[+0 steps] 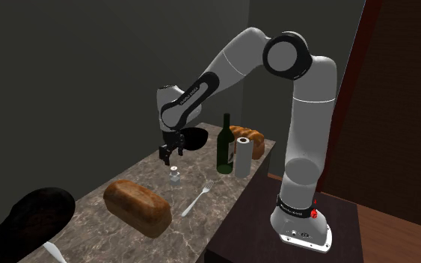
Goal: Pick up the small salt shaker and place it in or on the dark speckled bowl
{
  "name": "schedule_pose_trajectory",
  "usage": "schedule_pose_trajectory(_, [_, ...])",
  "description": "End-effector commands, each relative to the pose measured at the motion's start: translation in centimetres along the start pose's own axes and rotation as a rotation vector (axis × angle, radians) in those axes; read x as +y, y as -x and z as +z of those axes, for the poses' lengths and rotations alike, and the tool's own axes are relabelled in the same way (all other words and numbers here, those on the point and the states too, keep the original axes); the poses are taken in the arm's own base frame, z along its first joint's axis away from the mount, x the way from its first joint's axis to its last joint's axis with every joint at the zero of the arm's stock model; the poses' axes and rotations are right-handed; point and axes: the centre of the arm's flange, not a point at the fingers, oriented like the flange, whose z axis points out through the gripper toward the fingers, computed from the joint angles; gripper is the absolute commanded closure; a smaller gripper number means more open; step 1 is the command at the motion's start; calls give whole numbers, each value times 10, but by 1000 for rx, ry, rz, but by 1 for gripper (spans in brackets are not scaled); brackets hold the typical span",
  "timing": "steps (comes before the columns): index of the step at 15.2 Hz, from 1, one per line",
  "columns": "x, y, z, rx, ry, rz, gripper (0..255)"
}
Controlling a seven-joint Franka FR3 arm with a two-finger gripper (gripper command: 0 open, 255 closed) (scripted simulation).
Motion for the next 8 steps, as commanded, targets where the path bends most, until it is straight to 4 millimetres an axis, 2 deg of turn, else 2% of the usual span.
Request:
schedule_pose_trajectory(1, [2,-15,20,4,5,-1,0])
schedule_pose_trajectory(8, [2,-15,57,4,5,-1,0])
